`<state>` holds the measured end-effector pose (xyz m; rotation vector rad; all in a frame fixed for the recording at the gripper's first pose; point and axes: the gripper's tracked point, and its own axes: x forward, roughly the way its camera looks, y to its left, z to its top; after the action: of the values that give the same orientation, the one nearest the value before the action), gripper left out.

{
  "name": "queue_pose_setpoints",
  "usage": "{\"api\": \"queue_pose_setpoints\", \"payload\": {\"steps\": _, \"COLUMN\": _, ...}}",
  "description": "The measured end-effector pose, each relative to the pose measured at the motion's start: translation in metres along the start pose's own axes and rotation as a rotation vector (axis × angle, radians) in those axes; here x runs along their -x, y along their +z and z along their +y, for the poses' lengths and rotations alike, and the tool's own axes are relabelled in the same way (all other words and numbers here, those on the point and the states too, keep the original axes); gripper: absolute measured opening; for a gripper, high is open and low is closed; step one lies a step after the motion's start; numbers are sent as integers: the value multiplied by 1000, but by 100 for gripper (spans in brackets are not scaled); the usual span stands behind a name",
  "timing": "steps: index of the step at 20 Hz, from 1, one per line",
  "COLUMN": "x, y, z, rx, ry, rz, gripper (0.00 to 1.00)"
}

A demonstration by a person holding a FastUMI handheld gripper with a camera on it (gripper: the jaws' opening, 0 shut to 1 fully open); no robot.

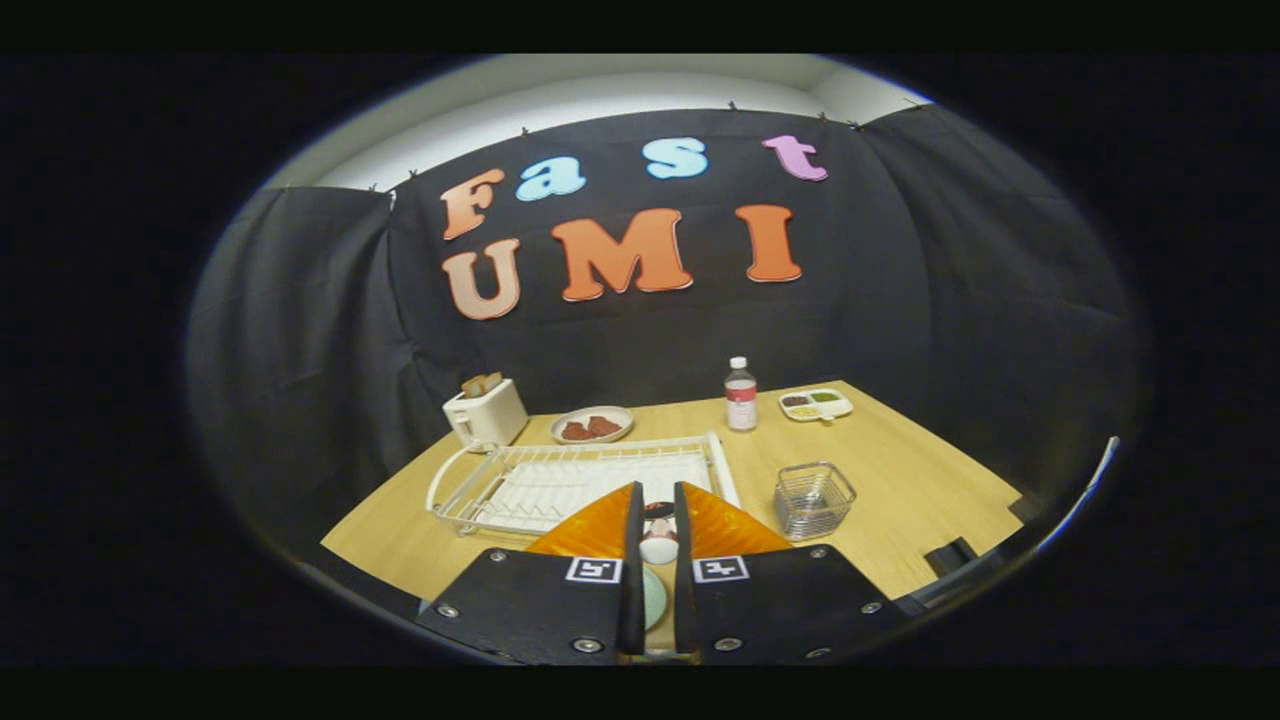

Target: Take the plate from the dish rack, then take the spoon from the basket and place it into the plate.

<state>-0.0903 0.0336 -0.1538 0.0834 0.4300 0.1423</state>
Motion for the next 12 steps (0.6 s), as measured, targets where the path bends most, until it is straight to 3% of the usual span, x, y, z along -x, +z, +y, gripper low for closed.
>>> {"api": "queue_pose_setpoints", "payload": {"steps": 7, "x": -11, "y": -44, "z": 63, "rx": 5, "ry": 152, "rz": 86, "gripper": 11}}
{"api": "queue_pose_setpoints", "payload": {"steps": 12, "x": -23, "y": -87, "z": 87, "rx": 59, "ry": 215, "rz": 166, "gripper": 11}}
